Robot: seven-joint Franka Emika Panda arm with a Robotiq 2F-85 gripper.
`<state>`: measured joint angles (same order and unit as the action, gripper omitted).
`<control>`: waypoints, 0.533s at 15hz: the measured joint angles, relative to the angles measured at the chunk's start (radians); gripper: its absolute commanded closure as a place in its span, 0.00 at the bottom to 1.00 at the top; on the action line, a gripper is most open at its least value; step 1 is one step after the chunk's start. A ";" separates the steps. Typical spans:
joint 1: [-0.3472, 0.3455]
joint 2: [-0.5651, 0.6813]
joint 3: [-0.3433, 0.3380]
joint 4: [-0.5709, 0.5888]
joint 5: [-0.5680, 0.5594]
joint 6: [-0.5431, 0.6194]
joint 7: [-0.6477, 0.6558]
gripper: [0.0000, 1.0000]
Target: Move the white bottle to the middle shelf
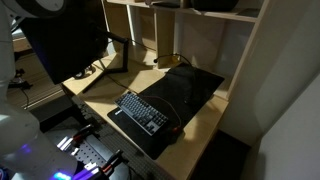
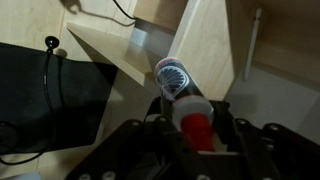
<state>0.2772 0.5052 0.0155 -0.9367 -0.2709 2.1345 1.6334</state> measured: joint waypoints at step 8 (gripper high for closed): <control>0.027 0.188 -0.056 0.268 0.014 -0.018 0.172 0.55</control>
<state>0.3045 0.6931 -0.0408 -0.6688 -0.2565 2.1160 1.8050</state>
